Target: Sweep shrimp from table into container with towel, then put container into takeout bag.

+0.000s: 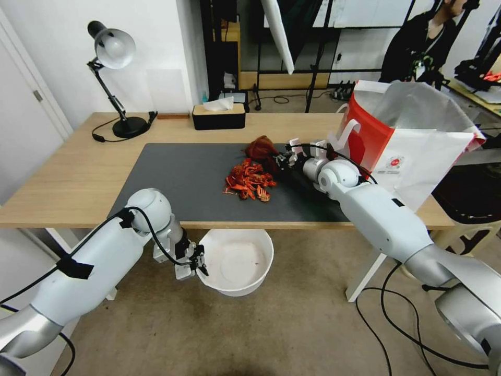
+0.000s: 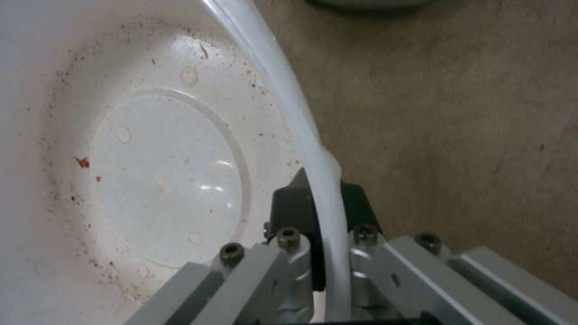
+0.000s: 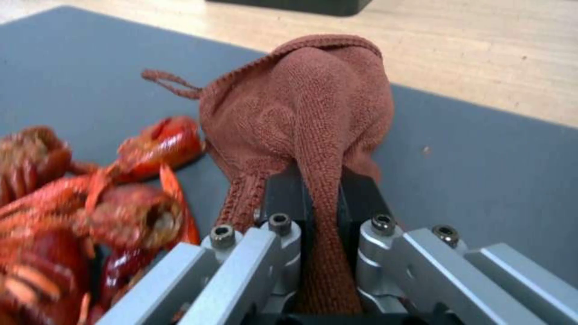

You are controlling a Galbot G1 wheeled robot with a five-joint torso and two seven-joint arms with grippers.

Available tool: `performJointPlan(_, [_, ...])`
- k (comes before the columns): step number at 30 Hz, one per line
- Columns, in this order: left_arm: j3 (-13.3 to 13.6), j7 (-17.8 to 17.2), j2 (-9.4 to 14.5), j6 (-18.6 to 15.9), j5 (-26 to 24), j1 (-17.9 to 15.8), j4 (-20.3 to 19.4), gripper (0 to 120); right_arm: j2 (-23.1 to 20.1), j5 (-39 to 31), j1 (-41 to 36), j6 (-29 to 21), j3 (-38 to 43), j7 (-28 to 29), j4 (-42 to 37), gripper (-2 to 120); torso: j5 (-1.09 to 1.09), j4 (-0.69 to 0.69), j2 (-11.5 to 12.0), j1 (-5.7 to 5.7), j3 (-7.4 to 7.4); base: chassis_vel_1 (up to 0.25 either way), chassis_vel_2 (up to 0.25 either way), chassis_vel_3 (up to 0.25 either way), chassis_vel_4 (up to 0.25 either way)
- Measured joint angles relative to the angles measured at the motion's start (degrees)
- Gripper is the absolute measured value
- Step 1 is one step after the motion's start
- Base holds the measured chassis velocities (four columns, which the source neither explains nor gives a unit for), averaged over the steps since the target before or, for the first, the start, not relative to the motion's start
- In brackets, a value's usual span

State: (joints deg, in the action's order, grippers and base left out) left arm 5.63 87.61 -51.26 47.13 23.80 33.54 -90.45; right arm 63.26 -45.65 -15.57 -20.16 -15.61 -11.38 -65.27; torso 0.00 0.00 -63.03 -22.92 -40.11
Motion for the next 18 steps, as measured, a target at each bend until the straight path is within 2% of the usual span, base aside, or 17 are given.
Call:
performJointPlan(7, [0.74, 0.0, -0.37, 0.0, -0.04, -0.69, -0.28, 0, -0.61, 0.29, -0.91, -0.55, -0.08, -0.06, -1.19, 4, 0.0, 0.0, 0.0, 0.0, 0.0, 0.0, 0.0, 0.0, 0.0])
performJointPlan(18, [2.08, 0.01, -2.22, 0.0, 0.49, -1.41, -0.15, 0, -2.03, 0.18, -2.29, -1.84, -0.18, -0.38, -4.33, 4, 0.0, 0.0, 0.0, 0.0, 0.0, 0.0, 0.0, 0.0, 0.0])
